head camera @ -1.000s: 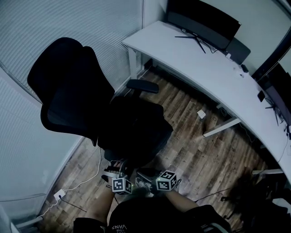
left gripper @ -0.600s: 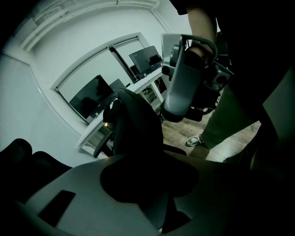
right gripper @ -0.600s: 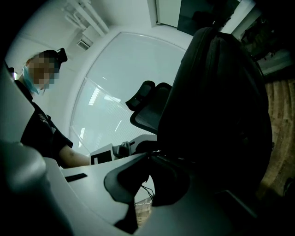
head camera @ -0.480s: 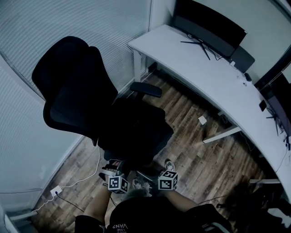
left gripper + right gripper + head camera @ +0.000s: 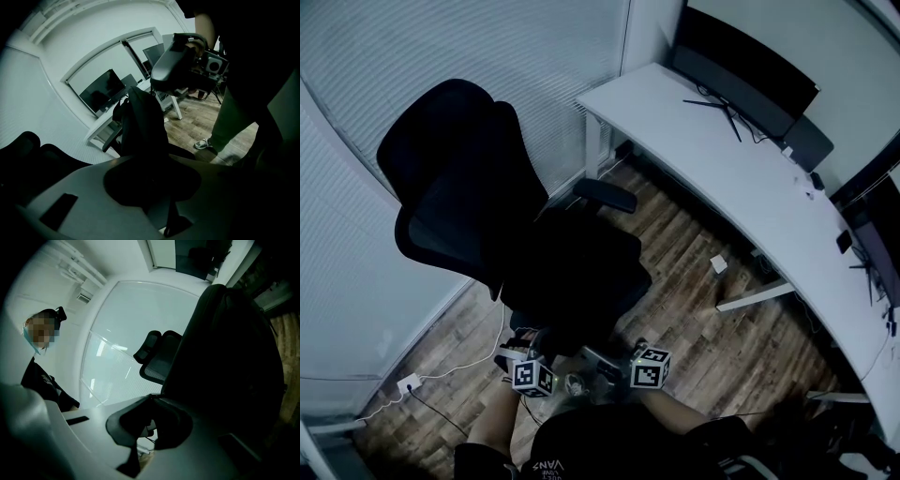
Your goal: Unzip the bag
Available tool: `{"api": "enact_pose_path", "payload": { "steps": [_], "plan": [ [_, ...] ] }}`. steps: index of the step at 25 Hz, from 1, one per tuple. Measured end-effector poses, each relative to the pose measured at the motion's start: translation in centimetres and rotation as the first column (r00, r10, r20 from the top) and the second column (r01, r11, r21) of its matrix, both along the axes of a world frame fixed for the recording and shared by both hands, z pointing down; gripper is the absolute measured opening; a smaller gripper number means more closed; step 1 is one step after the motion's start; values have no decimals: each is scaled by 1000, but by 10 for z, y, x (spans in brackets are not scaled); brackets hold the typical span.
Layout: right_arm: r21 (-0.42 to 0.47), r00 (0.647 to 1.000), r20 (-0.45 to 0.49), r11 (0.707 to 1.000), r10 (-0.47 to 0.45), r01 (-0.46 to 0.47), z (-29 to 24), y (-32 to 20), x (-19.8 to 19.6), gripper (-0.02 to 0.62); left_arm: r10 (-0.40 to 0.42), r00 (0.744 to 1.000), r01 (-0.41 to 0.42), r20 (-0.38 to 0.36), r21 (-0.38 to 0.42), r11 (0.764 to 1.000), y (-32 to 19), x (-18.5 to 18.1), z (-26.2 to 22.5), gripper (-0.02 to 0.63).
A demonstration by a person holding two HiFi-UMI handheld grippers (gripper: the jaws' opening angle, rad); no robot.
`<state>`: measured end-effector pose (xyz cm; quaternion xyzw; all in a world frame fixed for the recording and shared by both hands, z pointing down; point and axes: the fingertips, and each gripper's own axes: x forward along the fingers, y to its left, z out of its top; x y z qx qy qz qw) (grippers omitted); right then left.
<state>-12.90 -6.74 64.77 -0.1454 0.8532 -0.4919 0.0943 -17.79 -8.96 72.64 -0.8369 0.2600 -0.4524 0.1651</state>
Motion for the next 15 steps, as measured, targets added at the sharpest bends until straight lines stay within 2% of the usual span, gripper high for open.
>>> {"api": "enact_pose_path", "payload": {
  "steps": [5,15],
  "plan": [
    [-26,999,44,1000,-3,5,-12,-12,19,46,-52,999,52,16,2,999,-5,5,-6,95],
    [-30,996,69,998,-52,54,-26,-40,50,46,-163,987,163,10,8,987,-24,20,-19,84]
  ]
}}
